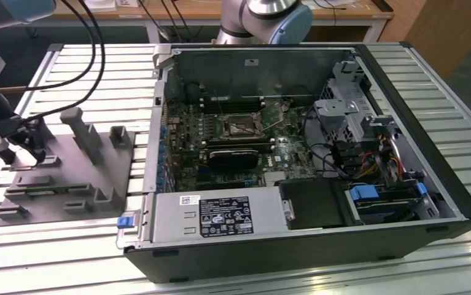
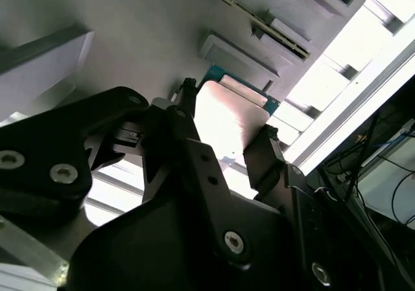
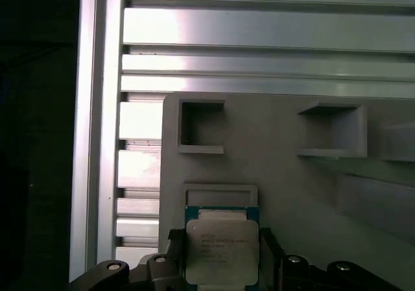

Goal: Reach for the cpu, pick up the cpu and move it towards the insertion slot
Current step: 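Pick up the cpu and move it towards the insertion slot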

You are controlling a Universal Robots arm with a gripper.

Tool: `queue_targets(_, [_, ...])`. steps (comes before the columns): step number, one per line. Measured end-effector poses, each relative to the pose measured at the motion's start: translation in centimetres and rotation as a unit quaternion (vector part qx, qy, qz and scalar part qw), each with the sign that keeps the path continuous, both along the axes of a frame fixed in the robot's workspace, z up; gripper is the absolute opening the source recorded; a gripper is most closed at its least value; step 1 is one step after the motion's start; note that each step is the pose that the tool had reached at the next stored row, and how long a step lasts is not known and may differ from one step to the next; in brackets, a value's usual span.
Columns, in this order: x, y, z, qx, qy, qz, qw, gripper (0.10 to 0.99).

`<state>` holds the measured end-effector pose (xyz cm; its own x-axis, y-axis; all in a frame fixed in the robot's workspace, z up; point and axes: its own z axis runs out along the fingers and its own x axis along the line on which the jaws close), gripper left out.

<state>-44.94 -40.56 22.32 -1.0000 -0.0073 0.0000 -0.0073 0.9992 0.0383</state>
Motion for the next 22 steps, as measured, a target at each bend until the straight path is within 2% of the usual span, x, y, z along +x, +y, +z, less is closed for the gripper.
queue_targets(22, [0.00, 0.00, 4.43, 0.0000, -0.0017, 0.000, 1.0000, 0.541])
